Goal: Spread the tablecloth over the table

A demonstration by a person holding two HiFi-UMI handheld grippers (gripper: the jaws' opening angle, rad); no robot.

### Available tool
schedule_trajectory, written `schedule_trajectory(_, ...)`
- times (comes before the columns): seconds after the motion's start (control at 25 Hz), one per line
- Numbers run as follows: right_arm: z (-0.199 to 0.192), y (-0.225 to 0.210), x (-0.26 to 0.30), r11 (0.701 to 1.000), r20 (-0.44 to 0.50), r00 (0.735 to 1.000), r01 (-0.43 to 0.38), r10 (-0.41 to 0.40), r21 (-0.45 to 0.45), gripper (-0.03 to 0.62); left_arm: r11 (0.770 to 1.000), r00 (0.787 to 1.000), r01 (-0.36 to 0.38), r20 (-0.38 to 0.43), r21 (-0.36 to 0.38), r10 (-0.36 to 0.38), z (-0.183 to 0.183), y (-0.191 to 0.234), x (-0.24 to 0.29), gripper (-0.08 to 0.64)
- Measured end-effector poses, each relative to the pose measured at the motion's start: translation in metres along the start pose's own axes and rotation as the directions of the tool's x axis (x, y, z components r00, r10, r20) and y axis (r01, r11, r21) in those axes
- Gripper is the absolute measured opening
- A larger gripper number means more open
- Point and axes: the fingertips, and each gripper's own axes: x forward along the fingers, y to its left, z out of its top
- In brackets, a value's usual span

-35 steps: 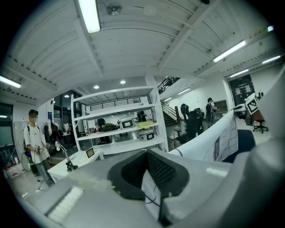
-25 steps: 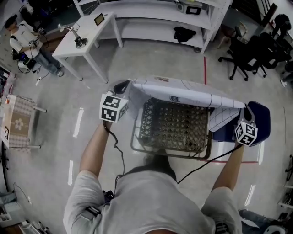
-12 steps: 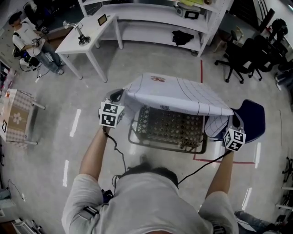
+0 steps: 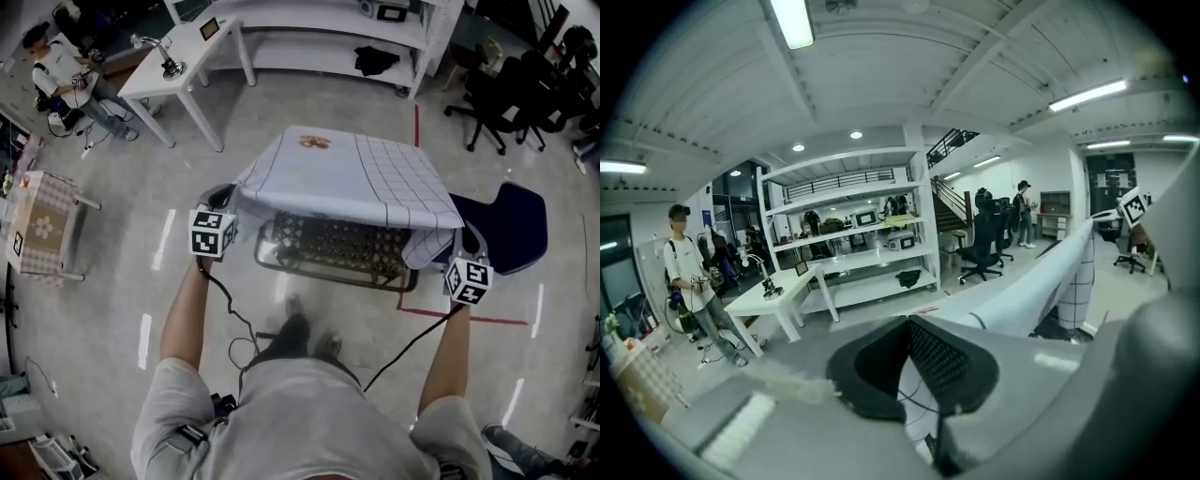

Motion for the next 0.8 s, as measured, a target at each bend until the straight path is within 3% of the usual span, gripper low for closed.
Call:
schedule_trajectory(0.2,0.002,0.001,-0.028,0.998,0.007,0.999,-0.039,0.040,-0.053,0.008,0.998,1.000,0.020,-0.001,0.063,-0.020,0.003,-0.012,-0.029,0.023)
schedule_trajectory(0.32,0.004,-0.002,-0.045,0.998,0.021,0.999,-0.042,0.043,-0.036,0.008,0.995,1.000,0.026,0.012,0.095,-0.027,0.009,-0.021,-0.050,0.023)
schedule_trajectory(0.6,-0.001,0.009,-0.079,0.997,0.020,0.998,-0.062,0.063,-0.050,0.008,0.996,0.999,0.029,0.017,0.090,-0.031,0.000,-0.028,-0.086,0.023)
schedule_trajectory(0.8,-0.021,0.007,-0.103,0.997,-0.005,0.998,-0.067,0.067,-0.033,0.008,0.990,0.999,0.051,-0.021,0.132,-0.049,-0.019,-0.048,-0.105,0.023)
